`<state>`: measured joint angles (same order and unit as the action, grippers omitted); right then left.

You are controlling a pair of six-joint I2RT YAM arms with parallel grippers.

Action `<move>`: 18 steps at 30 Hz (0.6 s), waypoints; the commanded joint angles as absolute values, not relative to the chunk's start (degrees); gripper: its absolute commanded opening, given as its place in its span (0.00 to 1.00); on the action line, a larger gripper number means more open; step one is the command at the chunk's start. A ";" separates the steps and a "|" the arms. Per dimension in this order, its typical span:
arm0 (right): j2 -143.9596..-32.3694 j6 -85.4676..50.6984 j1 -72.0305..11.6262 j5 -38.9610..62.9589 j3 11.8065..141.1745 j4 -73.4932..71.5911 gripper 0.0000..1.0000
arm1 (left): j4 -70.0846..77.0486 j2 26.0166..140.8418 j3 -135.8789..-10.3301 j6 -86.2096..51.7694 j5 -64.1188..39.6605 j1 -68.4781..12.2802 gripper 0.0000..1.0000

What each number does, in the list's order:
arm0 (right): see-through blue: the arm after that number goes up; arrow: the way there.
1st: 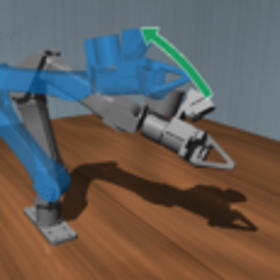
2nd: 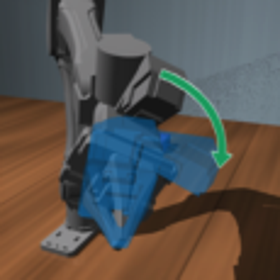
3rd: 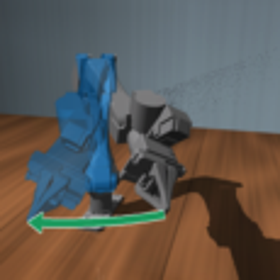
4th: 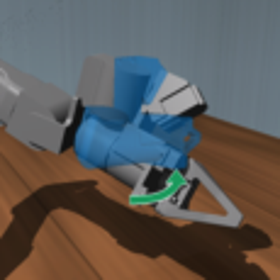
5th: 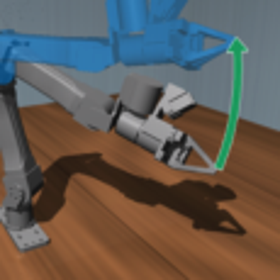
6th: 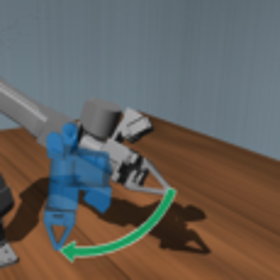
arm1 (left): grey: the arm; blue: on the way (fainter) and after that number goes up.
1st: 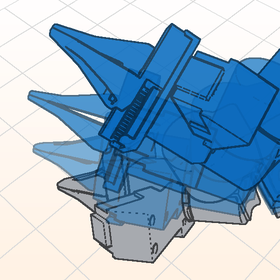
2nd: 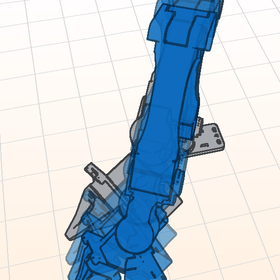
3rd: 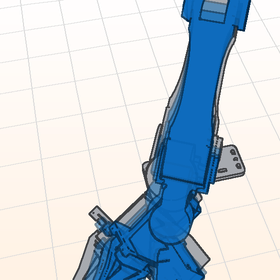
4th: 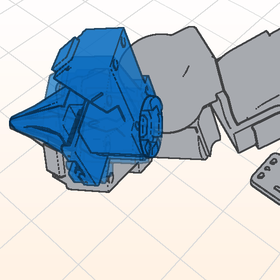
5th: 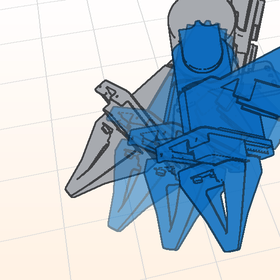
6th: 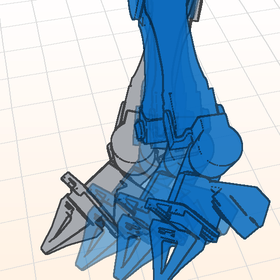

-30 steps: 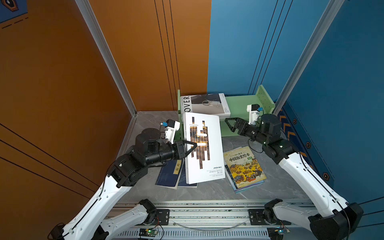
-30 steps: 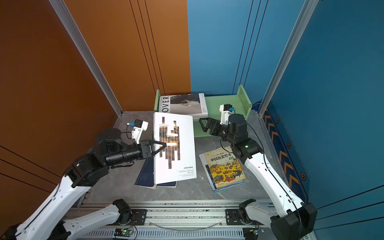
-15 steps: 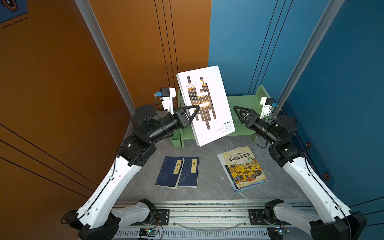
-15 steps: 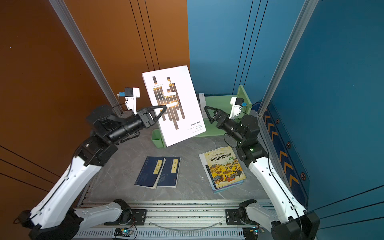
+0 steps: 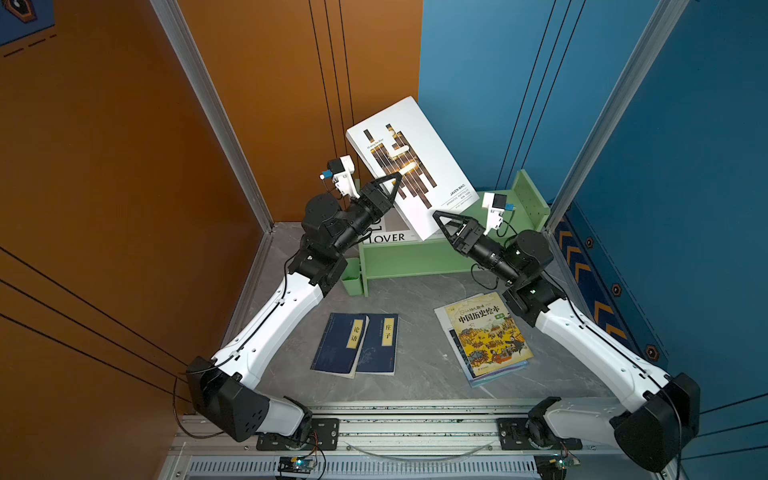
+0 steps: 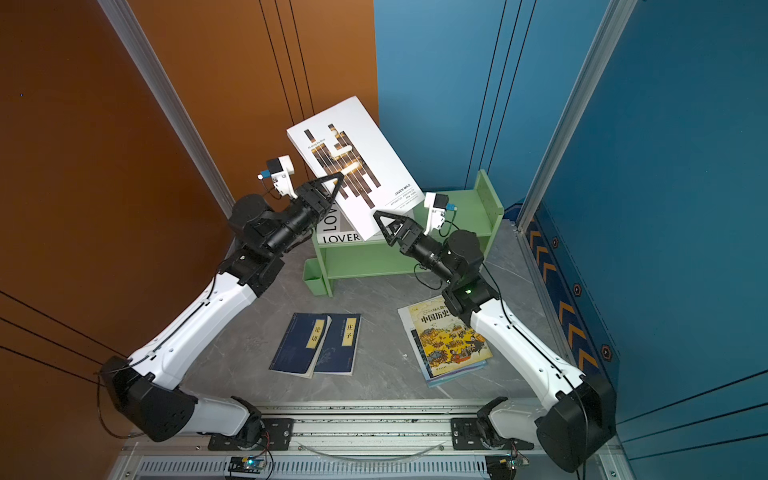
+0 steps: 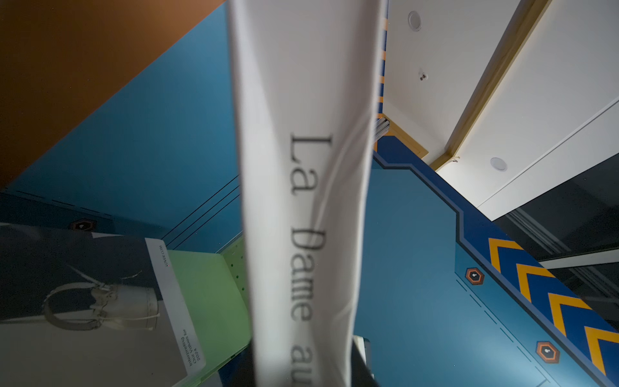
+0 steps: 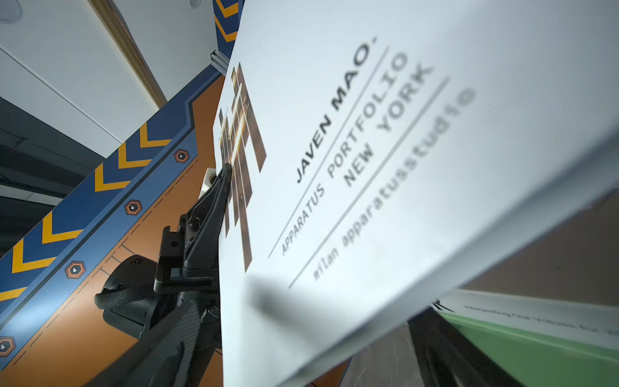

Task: Stacking books/files
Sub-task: Place the book at the bookshelf.

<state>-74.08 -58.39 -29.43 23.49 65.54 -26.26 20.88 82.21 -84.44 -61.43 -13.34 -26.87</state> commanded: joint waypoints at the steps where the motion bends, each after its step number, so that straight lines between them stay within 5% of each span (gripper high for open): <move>1: -76.69 -61.76 -30.54 22.54 68.59 -30.06 0.98 | 31.29 84.01 -85.73 -68.12 -15.50 -26.01 0.16; 11: -79.05 -65.83 -31.03 17.94 68.34 -38.22 0.61 | 40.29 87.34 -82.63 -74.96 -14.90 -26.41 0.20; 18: -81.78 -69.70 -30.28 19.88 69.15 -42.89 0.43 | 40.51 87.19 -82.55 -75.25 -15.22 -26.77 0.37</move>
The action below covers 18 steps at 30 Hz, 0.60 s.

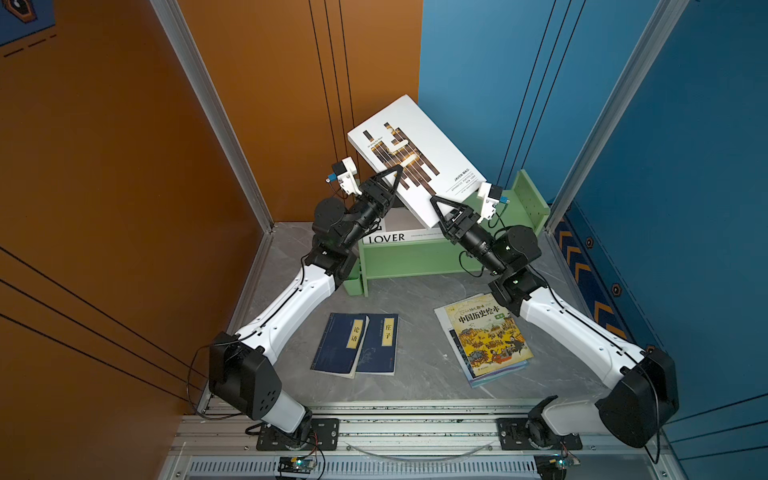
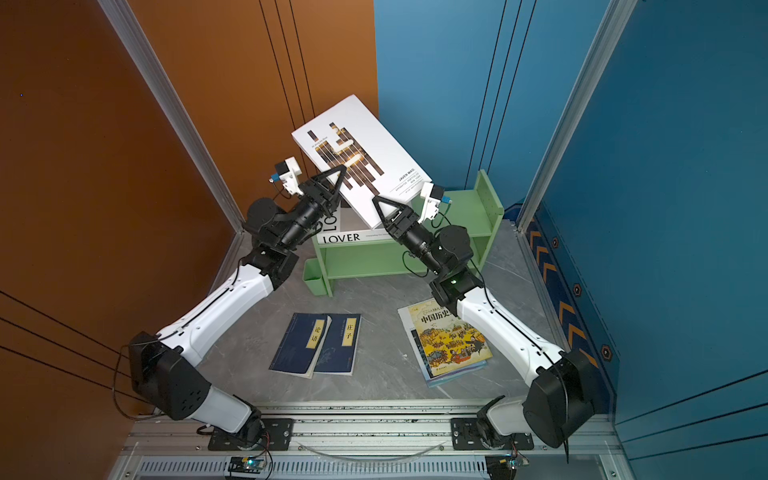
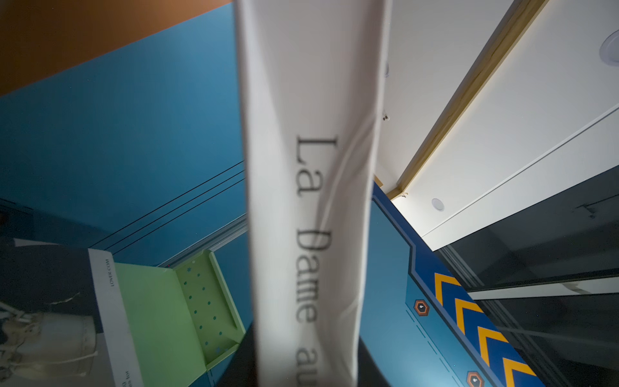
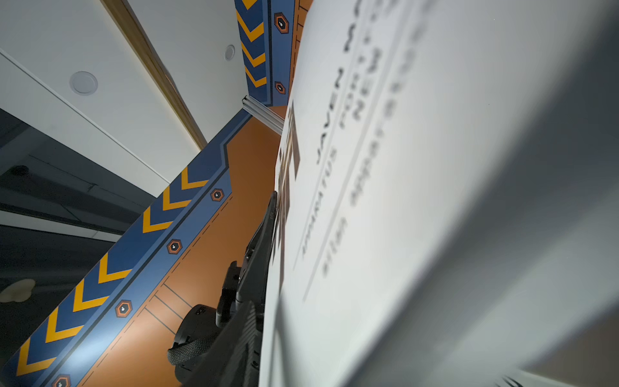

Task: Stacking books/files
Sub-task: Place the book at the bookshelf.

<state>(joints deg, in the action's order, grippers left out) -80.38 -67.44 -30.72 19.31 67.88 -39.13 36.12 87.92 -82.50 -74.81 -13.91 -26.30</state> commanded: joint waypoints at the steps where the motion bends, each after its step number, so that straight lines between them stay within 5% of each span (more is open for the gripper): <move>1: -81.80 -69.76 -30.16 20.03 69.28 -42.74 0.41 | 40.50 87.12 -82.60 -75.30 -15.37 -26.74 0.39; 4: -81.54 -69.21 -29.29 20.58 70.17 -39.50 0.32 | 38.76 86.77 -83.11 -74.89 -16.19 -26.33 0.46; 9: -79.59 -67.51 -26.35 23.98 70.84 -34.72 0.37 | 33.37 84.11 -82.16 -73.03 -17.81 -24.19 0.66; 18: -74.06 -69.22 -14.18 38.75 71.84 -25.92 0.34 | -0.04 73.09 -85.20 -57.66 -27.79 -12.58 0.97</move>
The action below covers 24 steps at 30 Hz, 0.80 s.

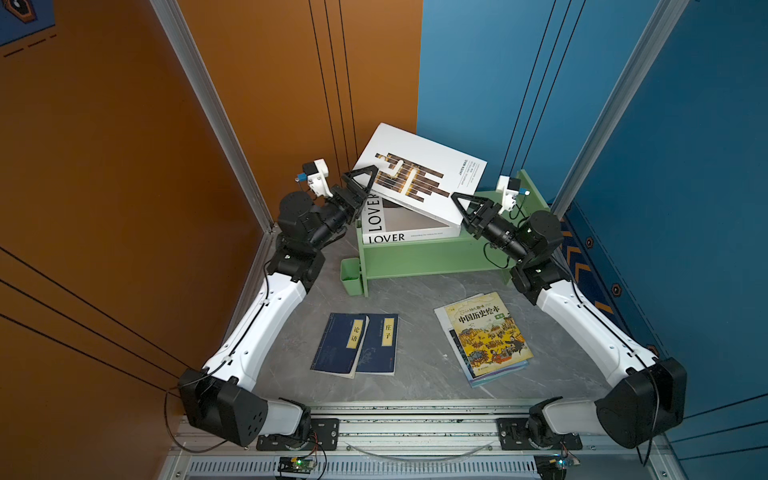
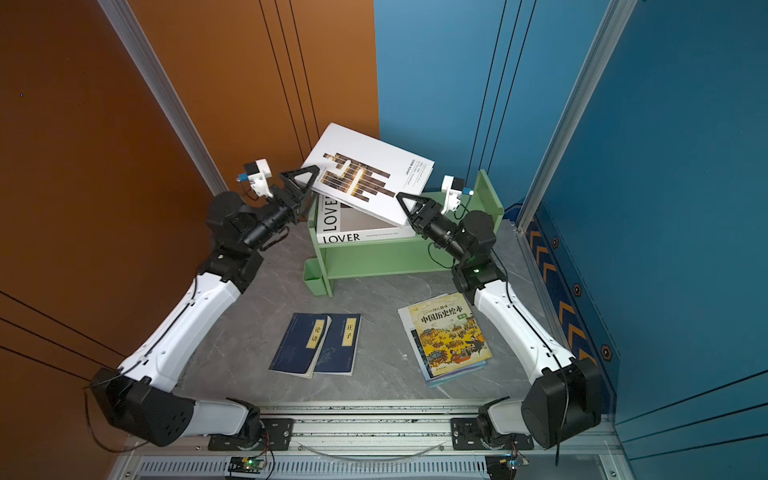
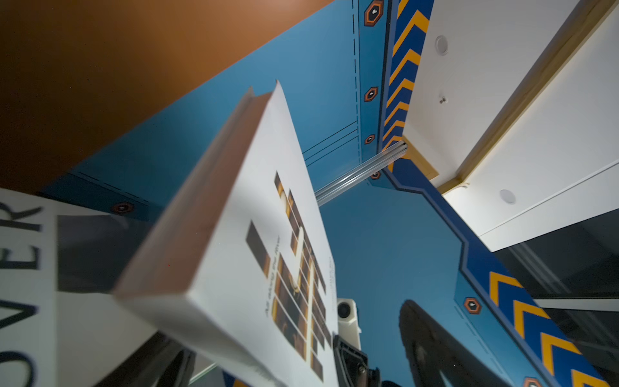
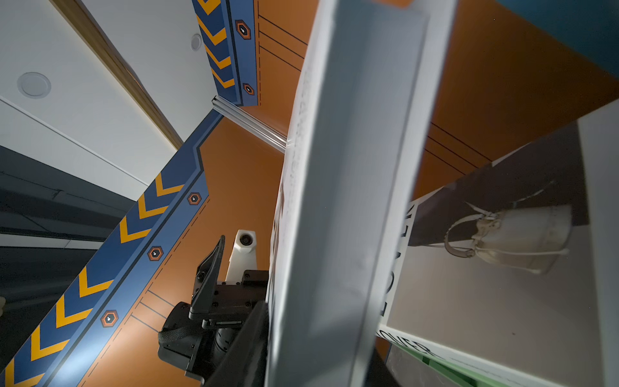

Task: Stacking books/files
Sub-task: Place the book at the bookshelf.

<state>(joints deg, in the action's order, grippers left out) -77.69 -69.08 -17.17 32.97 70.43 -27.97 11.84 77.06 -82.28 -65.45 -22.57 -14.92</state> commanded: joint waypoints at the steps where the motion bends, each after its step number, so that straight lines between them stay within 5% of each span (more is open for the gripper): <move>1: -73.37 -70.17 -12.87 39.54 71.48 -26.05 0.33 | -2.63 72.21 -85.54 -56.45 -28.71 -11.21 0.97; 9: -70.38 -73.54 -6.92 43.52 71.00 -24.52 0.32 | -7.53 72.22 -85.95 -56.52 -38.11 -5.26 0.96; 24: -76.38 -78.30 -3.93 43.10 75.13 -23.05 0.27 | -5.90 75.07 -83.66 -54.55 -41.31 -9.85 0.93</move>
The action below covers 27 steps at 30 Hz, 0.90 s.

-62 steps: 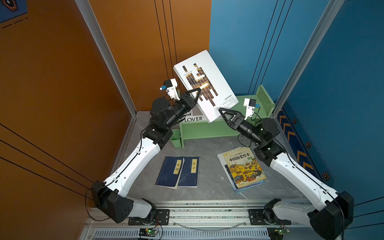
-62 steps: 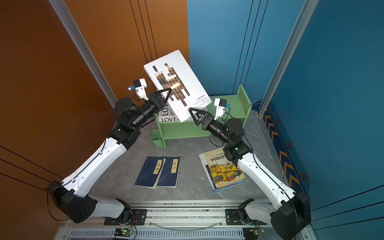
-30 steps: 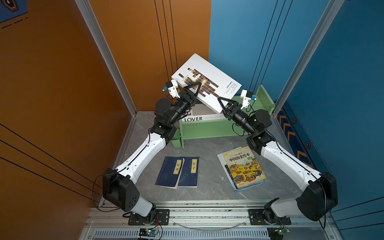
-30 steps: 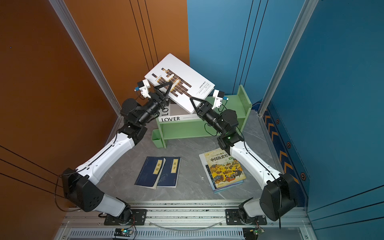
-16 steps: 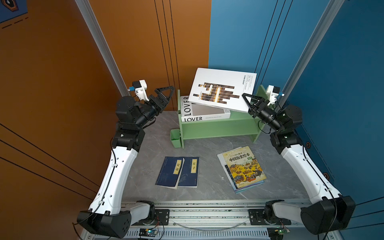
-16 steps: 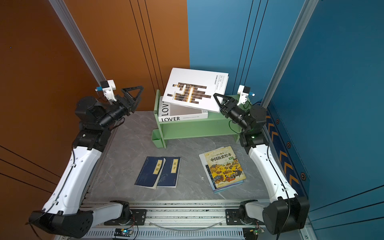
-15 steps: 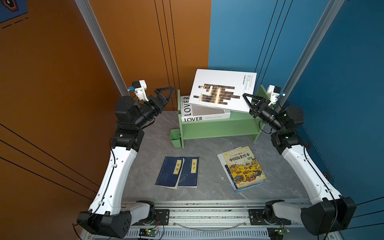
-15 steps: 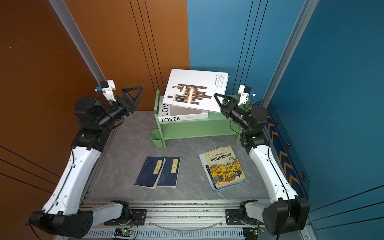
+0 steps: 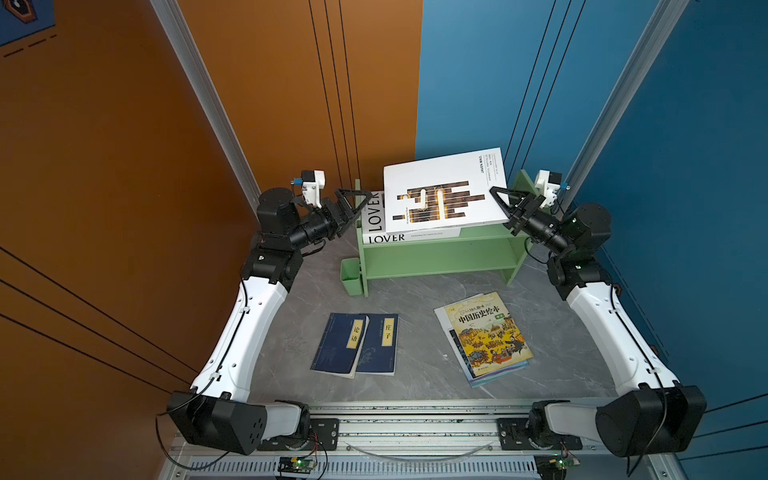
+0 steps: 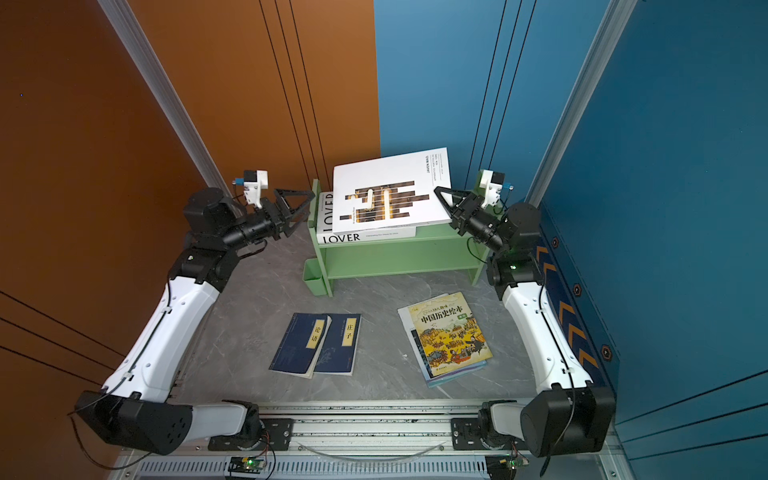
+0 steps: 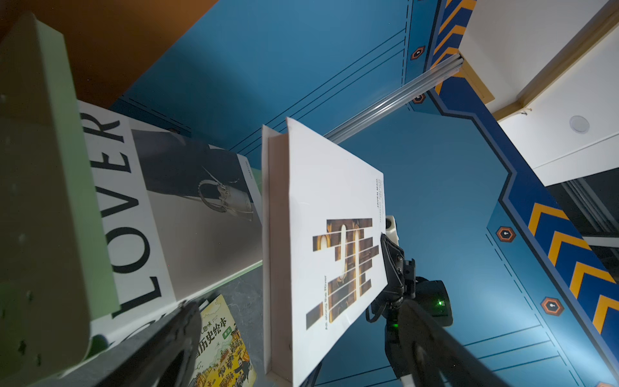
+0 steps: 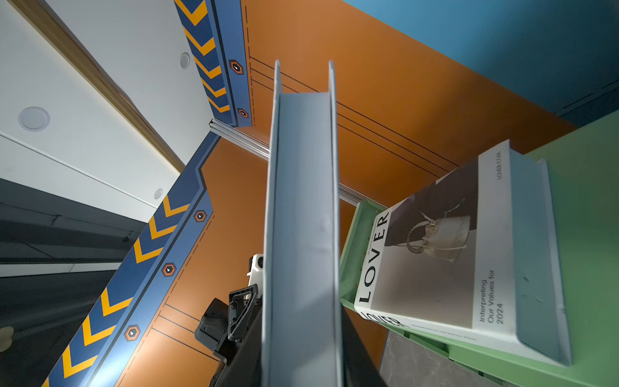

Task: Stacking books/files
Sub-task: Place the book at the bookshelf.

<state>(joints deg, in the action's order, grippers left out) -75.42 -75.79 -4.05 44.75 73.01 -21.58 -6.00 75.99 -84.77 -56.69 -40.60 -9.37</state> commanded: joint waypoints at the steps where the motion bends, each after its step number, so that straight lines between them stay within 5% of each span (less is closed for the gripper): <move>1: -76.96 -79.09 -4.00 42.33 75.17 -23.74 0.27 | -5.39 74.66 -83.08 -54.54 -40.86 -9.79 0.93; 27: -96.23 -74.36 -11.32 39.95 91.97 -15.22 0.28 | -10.28 64.19 -71.50 -49.09 -35.84 -1.52 0.95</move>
